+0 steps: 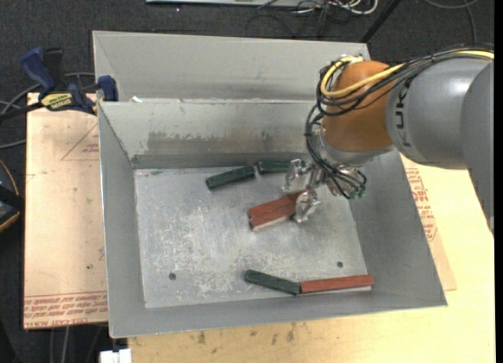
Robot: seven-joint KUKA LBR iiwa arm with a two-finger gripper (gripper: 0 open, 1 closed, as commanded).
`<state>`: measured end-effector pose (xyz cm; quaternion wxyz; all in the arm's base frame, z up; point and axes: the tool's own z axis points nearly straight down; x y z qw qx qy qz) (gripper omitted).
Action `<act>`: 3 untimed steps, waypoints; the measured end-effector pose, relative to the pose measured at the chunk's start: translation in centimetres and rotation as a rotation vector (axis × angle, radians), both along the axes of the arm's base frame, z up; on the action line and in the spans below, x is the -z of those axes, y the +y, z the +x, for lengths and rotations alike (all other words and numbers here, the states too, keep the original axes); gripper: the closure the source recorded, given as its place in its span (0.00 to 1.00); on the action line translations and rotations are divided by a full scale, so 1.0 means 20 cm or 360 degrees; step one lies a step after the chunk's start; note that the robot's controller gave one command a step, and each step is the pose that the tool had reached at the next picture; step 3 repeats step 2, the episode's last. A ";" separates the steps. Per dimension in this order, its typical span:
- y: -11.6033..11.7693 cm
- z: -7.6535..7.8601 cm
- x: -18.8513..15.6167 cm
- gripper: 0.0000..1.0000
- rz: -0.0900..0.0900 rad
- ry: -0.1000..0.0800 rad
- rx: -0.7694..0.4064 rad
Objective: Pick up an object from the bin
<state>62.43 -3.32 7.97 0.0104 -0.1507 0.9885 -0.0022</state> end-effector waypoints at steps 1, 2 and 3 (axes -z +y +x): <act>0.00 0.00 0.00 1.00 0.0000 0.0000 0.0000; 0.03 0.07 -0.73 1.00 0.0002 0.0020 -0.0011; 0.03 0.07 -0.73 1.00 0.0002 0.0020 -0.0011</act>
Offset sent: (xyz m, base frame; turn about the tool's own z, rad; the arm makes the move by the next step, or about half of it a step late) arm 0.0117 0.0066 0.1438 -0.0084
